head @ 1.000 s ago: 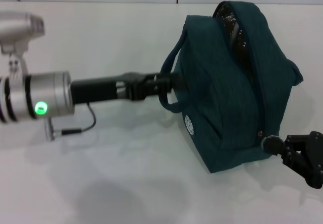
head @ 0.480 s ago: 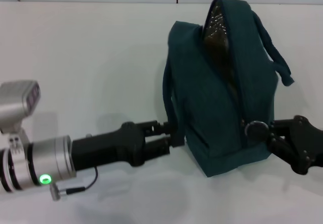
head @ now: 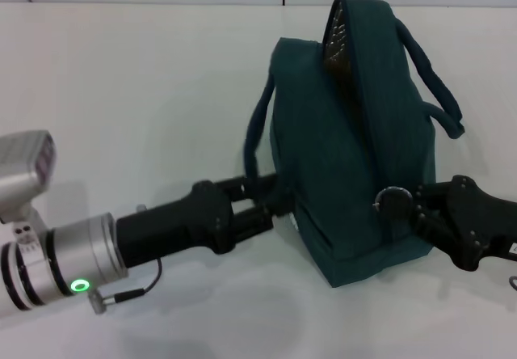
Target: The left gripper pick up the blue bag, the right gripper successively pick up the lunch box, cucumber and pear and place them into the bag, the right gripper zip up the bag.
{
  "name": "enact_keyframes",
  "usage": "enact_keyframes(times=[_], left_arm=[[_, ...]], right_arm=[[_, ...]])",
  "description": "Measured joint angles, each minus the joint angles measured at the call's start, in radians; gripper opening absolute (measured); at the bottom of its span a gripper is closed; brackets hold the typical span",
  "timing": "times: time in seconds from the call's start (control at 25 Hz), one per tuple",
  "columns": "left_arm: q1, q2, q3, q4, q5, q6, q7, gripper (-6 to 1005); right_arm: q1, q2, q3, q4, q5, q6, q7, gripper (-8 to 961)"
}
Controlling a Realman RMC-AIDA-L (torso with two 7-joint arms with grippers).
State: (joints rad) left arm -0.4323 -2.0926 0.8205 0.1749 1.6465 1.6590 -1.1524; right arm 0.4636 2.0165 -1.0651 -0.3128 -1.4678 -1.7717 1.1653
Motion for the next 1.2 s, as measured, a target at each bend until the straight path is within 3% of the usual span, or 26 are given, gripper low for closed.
enact_keyframes(times=[0.28,0.56,1.2], left_arm=[[0.016,0.003,-0.003,0.016,-0.08,0.037,0.041,468],[-0.029,0.009,-0.002,0.032,-0.086,0.033,0.037,492],[0.027,0.021,0.005,0.123,-0.057,0.033,0.032,548]], right_arm=[[-0.008,0.001,-0.007,0.001,-0.003,-0.024,-0.006,16],[0.002,0.006,-0.006,-0.007,0.035,-0.09,-0.048,17],[-0.005,0.005,-0.003,0.001,0.182,-0.054,-0.066,18]])
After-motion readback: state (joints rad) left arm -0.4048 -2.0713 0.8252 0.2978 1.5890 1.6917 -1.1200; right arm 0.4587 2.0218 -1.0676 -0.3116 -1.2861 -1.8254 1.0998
